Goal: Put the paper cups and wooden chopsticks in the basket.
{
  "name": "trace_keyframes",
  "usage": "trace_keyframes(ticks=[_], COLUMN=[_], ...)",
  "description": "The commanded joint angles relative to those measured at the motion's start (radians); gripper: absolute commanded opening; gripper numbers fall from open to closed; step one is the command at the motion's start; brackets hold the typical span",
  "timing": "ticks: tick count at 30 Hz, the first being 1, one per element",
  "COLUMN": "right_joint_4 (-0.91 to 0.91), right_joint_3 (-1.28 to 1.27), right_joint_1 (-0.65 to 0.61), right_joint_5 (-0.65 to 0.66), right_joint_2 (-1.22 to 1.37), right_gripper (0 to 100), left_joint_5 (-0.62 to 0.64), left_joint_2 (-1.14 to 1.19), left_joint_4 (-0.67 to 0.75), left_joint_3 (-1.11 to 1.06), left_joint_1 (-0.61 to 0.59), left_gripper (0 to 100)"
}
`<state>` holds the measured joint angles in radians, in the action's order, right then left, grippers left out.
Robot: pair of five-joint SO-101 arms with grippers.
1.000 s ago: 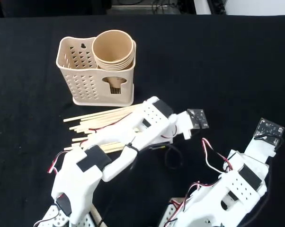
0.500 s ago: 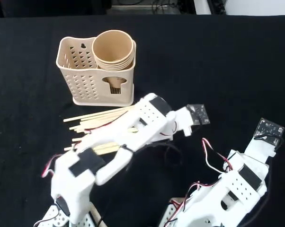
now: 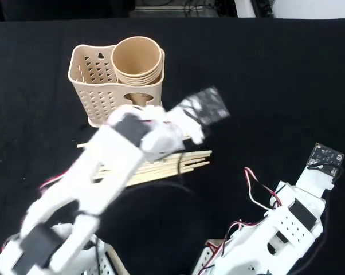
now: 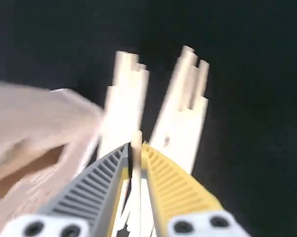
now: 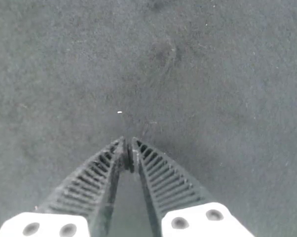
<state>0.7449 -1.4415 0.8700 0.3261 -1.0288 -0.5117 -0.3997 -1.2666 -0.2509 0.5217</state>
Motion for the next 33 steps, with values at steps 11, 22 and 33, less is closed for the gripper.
trace_keyframes(ticks=[11,22,33], right_joint_4=[-0.029,-0.035,-0.037], right_joint_3=[-0.002,-0.010,-0.010], right_joint_1=[-0.011,-0.012,-0.012], right_joint_5=[0.003,0.003,0.005], right_joint_2=[-0.018,-0.018,-0.018], right_gripper=[1.5,1.5,1.5], left_joint_5=[0.236,0.706,0.760], left_joint_2=[-0.749,-0.373,0.020], left_joint_4=[0.081,0.812,0.916], left_joint_3=[0.237,0.283,0.268], left_joint_1=[-0.400,-0.716,-0.737], left_gripper=[3,3,3])
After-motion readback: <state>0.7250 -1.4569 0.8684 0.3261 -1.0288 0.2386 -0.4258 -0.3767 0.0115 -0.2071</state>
